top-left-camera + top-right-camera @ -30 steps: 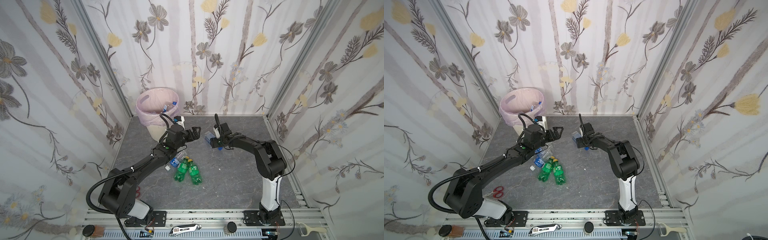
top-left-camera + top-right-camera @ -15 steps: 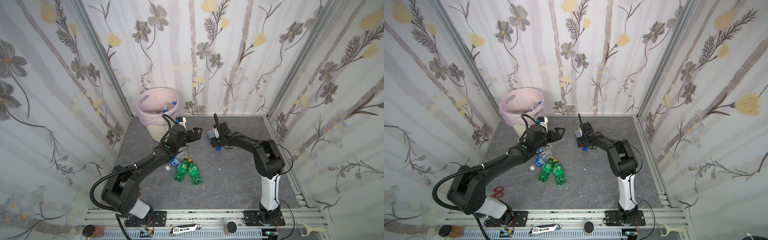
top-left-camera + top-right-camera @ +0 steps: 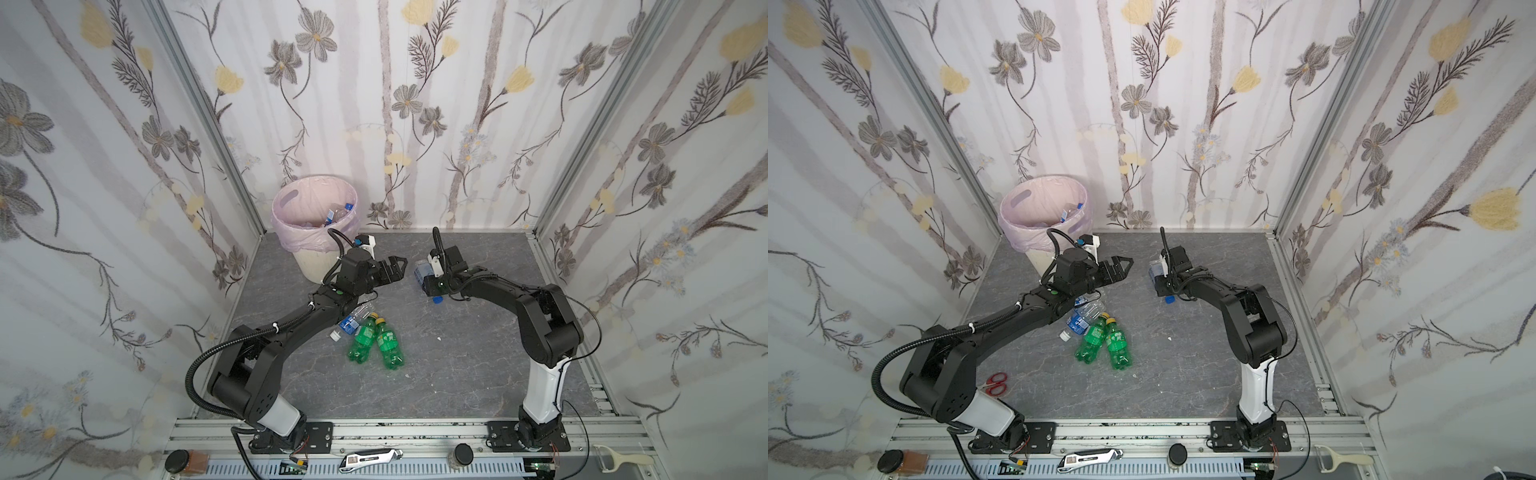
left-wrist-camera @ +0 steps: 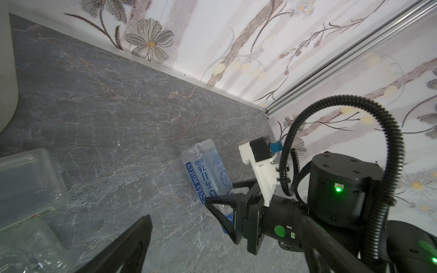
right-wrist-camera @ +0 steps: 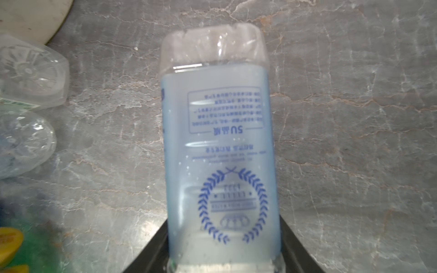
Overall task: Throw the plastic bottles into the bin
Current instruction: 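Lift the clear blue-label bottle with the right gripper toward the left gripper, then close the left gripper on the bottle's base while the right gripper holds it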
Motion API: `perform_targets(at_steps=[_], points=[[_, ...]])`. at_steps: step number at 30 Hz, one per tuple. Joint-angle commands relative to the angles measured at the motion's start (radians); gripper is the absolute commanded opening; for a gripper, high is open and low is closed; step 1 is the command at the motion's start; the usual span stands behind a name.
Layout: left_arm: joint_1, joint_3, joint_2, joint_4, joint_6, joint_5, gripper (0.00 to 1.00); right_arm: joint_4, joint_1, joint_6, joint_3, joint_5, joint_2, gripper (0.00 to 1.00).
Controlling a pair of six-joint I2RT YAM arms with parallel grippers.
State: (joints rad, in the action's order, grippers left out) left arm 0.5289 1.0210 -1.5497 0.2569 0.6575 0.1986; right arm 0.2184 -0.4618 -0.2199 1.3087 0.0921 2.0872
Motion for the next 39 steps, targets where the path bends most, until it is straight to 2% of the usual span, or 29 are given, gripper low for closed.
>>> perform_targets(at_steps=[1, 11, 18, 25, 37, 39], points=[[-0.003, 0.013, -0.003, 0.031, 0.013, 0.016, 1.0, -0.049, -0.013, -0.037, -0.015, 0.034, -0.045, 0.55], [-0.023, 0.03, -0.026, 0.033, 0.051, 0.088, 0.99, -0.084, -0.079, -0.05, -0.052, 0.065, -0.201, 0.55], [-0.053, 0.016, -0.03, 0.074, 0.11, 0.145, 0.92, -0.145, -0.123, -0.061, -0.091, 0.084, -0.296, 0.55], [-0.054, 0.011, -0.036, 0.109, 0.132, 0.19, 0.89, -0.173, -0.154, -0.053, -0.098, 0.107, -0.315, 0.55], [-0.057, 0.002, -0.04, 0.143, 0.145, 0.214, 0.73, -0.248, -0.189, -0.052, -0.129, 0.162, -0.334, 0.55], [-0.058, -0.002, -0.04, 0.145, 0.145, 0.213, 0.68, -0.25, -0.19, -0.05, -0.132, 0.161, -0.335, 0.54]])
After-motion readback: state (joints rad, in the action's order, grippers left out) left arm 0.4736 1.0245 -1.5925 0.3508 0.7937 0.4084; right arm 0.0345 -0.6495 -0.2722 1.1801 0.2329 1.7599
